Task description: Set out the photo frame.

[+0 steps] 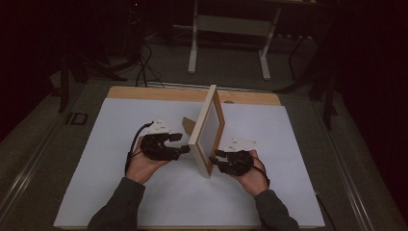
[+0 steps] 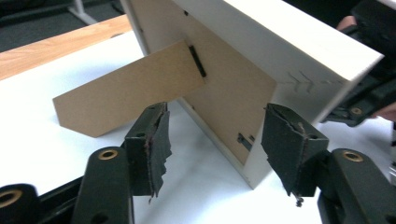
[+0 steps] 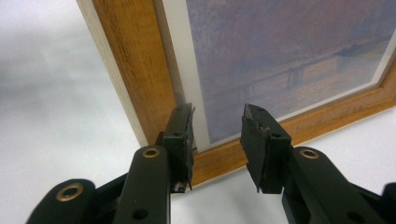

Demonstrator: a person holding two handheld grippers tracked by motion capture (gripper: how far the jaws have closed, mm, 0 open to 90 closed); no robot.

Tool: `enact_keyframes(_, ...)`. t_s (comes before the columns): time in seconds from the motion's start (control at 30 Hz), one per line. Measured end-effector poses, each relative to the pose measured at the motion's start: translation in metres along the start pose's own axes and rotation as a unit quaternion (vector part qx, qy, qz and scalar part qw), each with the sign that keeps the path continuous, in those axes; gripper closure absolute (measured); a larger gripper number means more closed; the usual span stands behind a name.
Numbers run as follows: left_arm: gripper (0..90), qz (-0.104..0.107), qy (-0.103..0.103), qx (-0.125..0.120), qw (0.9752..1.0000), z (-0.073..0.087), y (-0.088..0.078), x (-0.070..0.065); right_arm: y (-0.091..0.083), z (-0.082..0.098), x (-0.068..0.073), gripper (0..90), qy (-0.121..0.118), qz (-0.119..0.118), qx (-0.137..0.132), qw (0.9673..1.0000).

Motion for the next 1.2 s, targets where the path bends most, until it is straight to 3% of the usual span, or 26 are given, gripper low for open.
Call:
enact_keyframes(0.13, 39.4, 0.017, 0.007, 0.003, 0.9998, 0.004, -0.003, -0.003, -0.001, 0.001, -0.001, 62.0, 0.002, 0.000, -0.001, 1.0000)
enact_keyframes(0.27, 39.7, 0.015, 0.022, 0.009, 0.9996, 0.006, -0.004, -0.009, -0.001, 0.003, -0.003, 61.8, 0.006, 0.002, 0.000, 1.0000)
enact_keyframes(0.6, 38.9, 0.023, 0.025, -0.001, 0.9994, 0.005, -0.008, -0.019, -0.002, 0.005, -0.005, 61.7, 0.008, 0.004, 0.003, 1.0000)
enact_keyframes(0.73, 35.8, 0.009, 0.037, 0.003, 0.9993, 0.001, -0.004, -0.027, -0.002, 0.006, -0.005, 61.7, 0.007, 0.003, 0.005, 1.0000)
enact_keyframes(0.87, 34.9, 0.007, 0.035, -0.002, 0.9994, -0.004, 0.000, -0.032, -0.001, 0.006, -0.005, 61.7, 0.007, 0.003, 0.004, 1.0000)
enact_keyframes(1.03, 35.2, -0.001, 0.017, -0.009, 0.9998, -0.010, 0.007, -0.035, -0.002, 0.008, -0.006, 61.7, 0.009, 0.004, 0.005, 0.9999)
enact_keyframes(1.2, 36.8, -0.030, 0.008, -0.006, 0.9995, -0.015, 0.015, -0.039, -0.002, 0.010, -0.007, 61.8, 0.011, 0.004, 0.005, 0.9999)
Point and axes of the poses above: each handheld gripper's, and its own axes: y roughly forward along the jaws, z roughly out of its underside, x roughly to its left, the point moved 5 cm from there along y, roughly forward along the jaws, and after that the axes turned 1 degree about -x, right-handed, at the moved point
